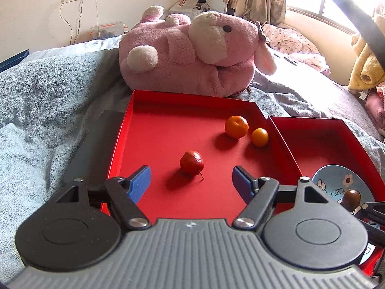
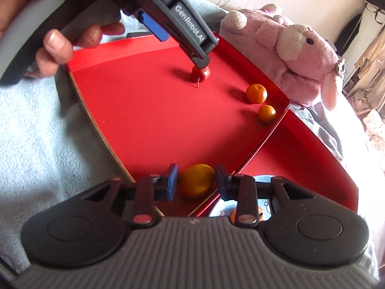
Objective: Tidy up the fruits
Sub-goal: 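Grasp the small red fruit with the left tool while right tool grasps a tangerine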
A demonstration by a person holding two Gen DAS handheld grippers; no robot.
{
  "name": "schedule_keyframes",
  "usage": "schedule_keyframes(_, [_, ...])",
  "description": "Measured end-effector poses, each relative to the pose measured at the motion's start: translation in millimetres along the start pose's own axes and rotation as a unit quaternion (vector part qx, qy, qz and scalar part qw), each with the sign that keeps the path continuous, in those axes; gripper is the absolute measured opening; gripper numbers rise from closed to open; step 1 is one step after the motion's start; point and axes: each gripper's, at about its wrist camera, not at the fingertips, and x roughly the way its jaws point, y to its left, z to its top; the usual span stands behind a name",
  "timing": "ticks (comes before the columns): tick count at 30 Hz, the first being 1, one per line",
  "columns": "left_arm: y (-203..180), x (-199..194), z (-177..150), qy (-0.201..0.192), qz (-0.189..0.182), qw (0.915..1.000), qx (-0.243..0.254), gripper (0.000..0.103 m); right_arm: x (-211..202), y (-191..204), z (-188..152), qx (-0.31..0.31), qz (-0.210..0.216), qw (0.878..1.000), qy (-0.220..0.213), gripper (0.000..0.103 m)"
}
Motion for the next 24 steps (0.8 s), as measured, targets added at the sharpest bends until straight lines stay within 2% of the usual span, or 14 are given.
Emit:
schedule_keyframes(5, [-4, 24, 7, 0.017, 0.014, 0.9997, 0.007, 0.079, 0, -15, -1, 0.104, 0.049, 0.993, -0.021, 0.037])
schedule_keyframes(12, [-8, 53, 10, 0.040, 0.032, 0.9985, 0.020, 0.076, 5, -14, -5, 0.121, 0.062, 0.990, -0.024, 0.037])
schedule_keyframes(17, [-11, 68, 6, 0.059, 0.048, 0.9965, 0.034, 0.050, 6, -16, -5, 0.131, 0.063, 0.989, -0.026, 0.037])
schedule_keyframes(22, [-17, 71, 3, 0.057, 0.055, 0.9958, 0.047, 0.047, 5, -17, -6, 0.141, 0.059, 0.988, -0.026, 0.037])
schedule_keyframes(24, [-19, 71, 2, 0.055, 0.049, 0.9960, 0.052, 0.038, 3, -18, -8, 0.146, 0.057, 0.987, -0.026, 0.037])
